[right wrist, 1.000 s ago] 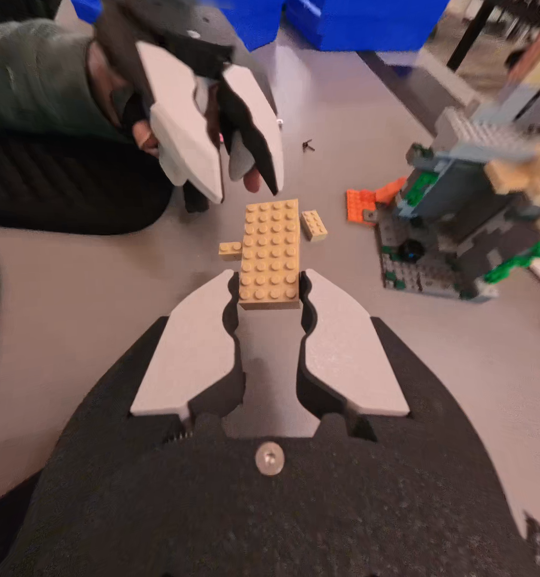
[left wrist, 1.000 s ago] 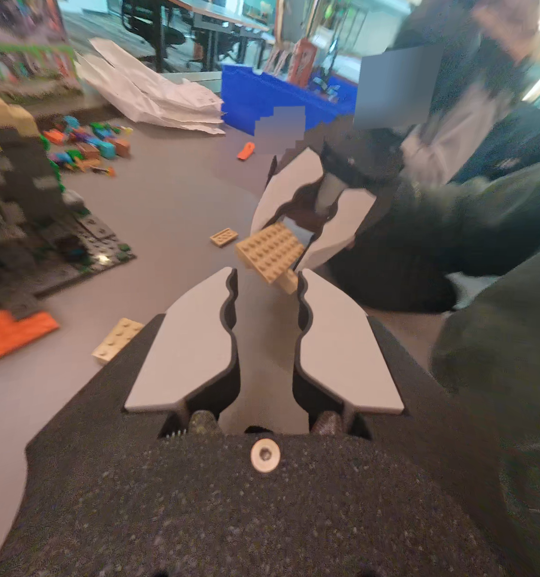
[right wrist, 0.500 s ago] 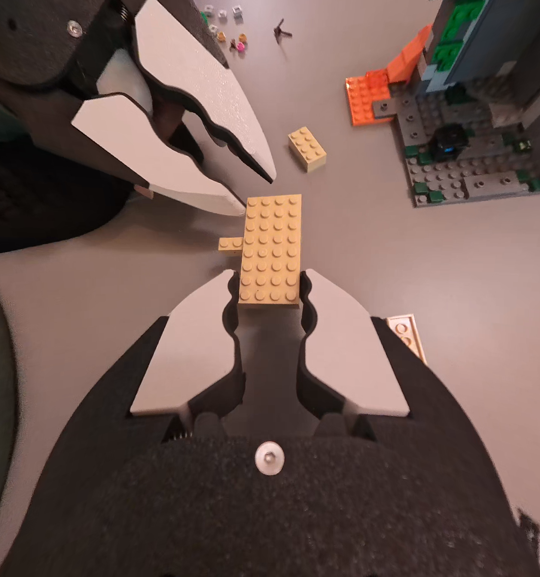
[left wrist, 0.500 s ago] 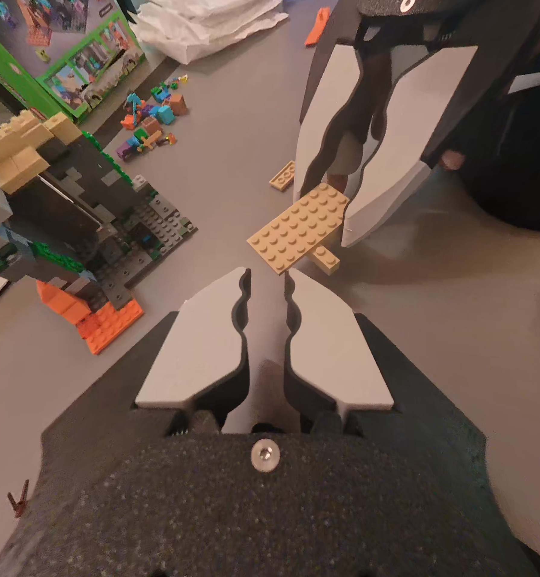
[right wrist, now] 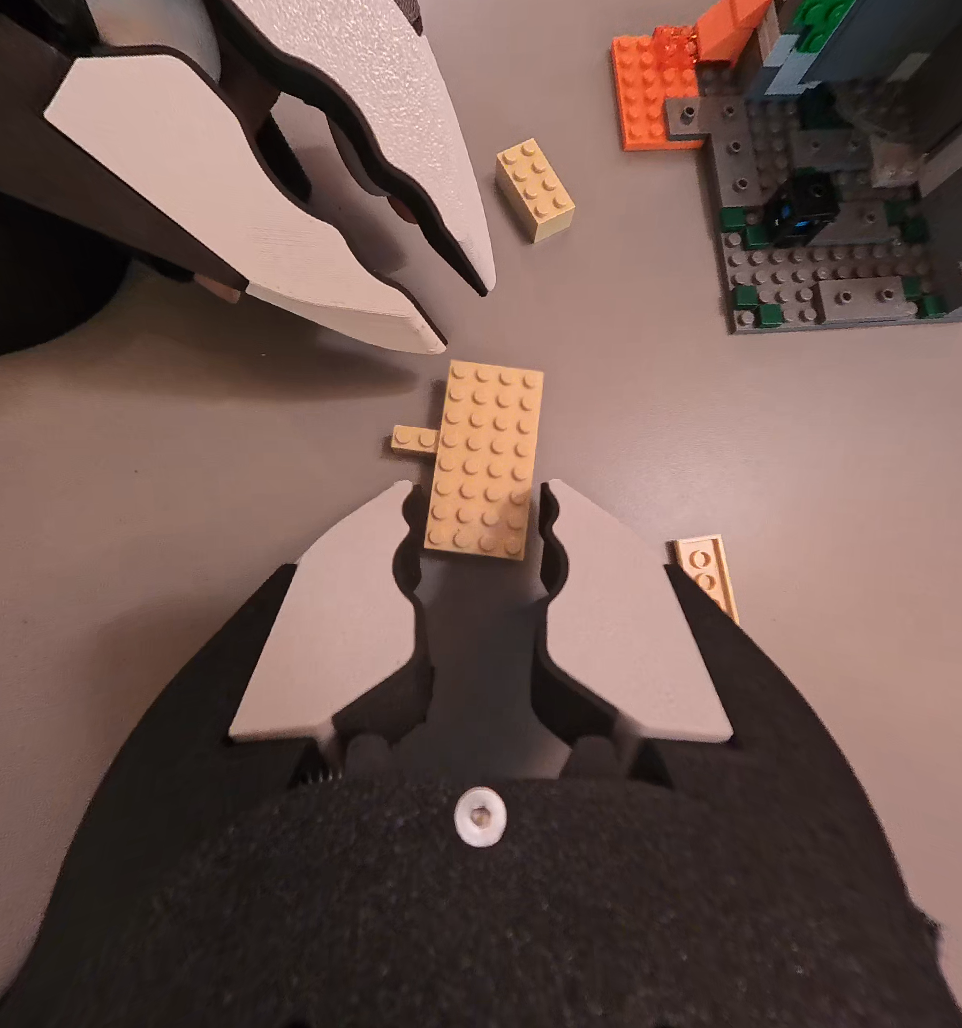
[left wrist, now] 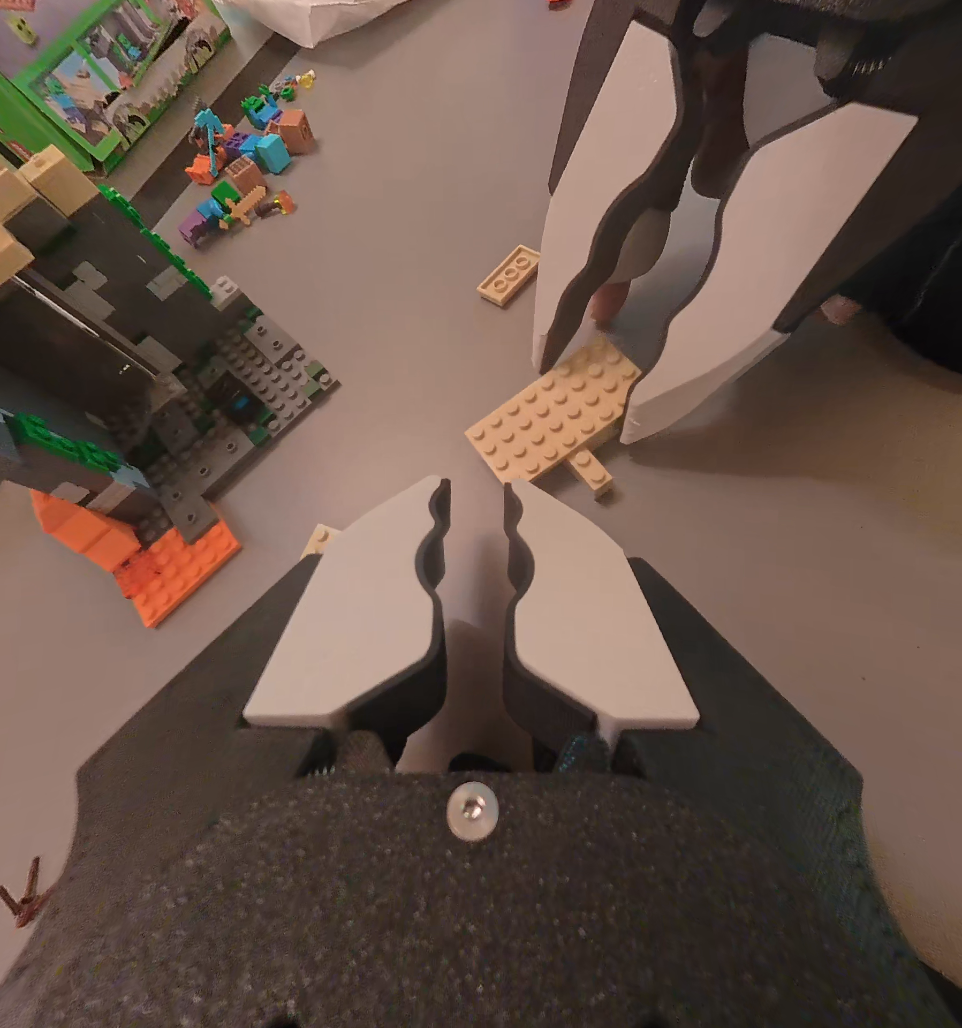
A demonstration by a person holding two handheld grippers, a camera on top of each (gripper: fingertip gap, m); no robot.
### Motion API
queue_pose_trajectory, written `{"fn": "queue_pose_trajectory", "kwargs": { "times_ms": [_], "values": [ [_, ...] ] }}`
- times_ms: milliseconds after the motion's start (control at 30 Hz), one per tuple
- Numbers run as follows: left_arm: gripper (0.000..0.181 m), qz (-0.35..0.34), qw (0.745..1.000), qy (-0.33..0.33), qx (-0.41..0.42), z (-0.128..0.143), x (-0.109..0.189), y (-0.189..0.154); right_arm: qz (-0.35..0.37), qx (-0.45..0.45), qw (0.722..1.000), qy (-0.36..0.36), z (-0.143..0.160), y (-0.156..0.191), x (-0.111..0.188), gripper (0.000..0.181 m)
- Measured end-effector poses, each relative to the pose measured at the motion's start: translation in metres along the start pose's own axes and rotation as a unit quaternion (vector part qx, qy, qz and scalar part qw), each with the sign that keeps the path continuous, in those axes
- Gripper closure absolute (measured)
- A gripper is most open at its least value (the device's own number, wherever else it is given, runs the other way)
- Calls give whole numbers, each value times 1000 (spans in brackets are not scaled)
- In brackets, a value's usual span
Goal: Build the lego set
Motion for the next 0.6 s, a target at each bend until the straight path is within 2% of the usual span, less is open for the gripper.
{"fn": "queue_pose_trajectory", "kwargs": {
  "times_ms": [200,333,467,600],
  "values": [
    [164,-6,1000,-8,2,0,3,2,-1,1,1000,-28,-7,-7,12,134],
    [166,-13,1000,-26,10,-3,9,4,27,-16,998,-63,-10,-37,36,133],
    [175,-47,997,-55,12,-8,21,12,51,-34,998,-28,14,-71,54,133],
    [180,-82,994,-70,18,-8,33,23,30,-27,999,29,46,-78,52,134]
  ]
}}
Point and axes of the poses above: each gripper's, where its closed fingertips meet, x back along the fingers, z out of its underside, y = z × x across the jaws, the point moved 4 cm from there along x, back along the fingers, and after that the axes turned 5 degrees about z, right-handed, at the moved point
